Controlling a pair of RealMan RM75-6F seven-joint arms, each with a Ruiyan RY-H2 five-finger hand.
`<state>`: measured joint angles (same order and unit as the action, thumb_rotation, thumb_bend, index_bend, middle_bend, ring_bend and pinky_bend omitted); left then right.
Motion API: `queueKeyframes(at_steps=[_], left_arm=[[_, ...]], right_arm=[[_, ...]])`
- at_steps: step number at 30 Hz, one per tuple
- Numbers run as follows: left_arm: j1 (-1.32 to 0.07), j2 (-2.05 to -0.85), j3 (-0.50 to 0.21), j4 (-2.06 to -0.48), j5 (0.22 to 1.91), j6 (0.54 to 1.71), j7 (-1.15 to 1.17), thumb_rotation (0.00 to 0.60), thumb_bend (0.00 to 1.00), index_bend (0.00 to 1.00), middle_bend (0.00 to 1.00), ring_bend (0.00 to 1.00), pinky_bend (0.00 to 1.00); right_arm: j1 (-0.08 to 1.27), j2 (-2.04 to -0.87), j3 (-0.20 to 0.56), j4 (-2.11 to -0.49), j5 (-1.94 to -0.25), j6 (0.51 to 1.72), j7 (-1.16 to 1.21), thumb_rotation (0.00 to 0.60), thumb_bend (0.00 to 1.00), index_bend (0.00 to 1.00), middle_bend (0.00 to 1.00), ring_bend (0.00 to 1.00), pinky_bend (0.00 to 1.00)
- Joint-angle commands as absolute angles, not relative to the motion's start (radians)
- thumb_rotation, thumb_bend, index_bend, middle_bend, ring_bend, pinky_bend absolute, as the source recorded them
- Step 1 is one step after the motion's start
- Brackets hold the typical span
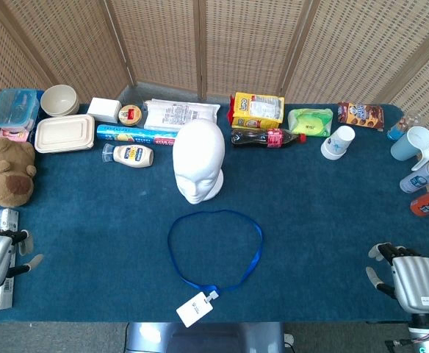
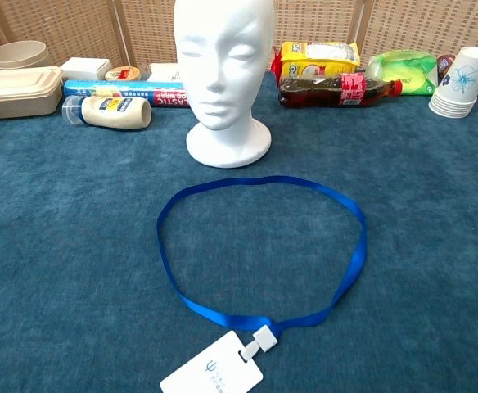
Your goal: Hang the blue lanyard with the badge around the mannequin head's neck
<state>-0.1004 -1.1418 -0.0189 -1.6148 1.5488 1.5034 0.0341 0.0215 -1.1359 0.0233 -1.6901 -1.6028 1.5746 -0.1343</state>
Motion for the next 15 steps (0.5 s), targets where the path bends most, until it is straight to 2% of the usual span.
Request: queueKeyframes(at_steps=[1, 15], left_arm=[[-0.104, -1.150, -0.017, -1.604, 1.548, 1.493, 0.029, 0.600, 0.18, 0.67, 0.69, 0.67, 0.51], [-0.110, -1.141, -0.012, -1.609, 1.557, 1.482, 0.032, 0.598, 0.18, 0.67, 0.69, 0.67, 0.51]], right_arm=[[0.024, -1.135, 0.025, -1.700, -1.603, 1.569, -0.148, 0.600, 0.32, 0.49, 0.53, 0.57, 0.55], [0.023, -1.148, 0.024, -1.709, -1.616, 1.573, -0.147, 0.600, 0.32, 0.49, 0.53, 0.57, 0.55]])
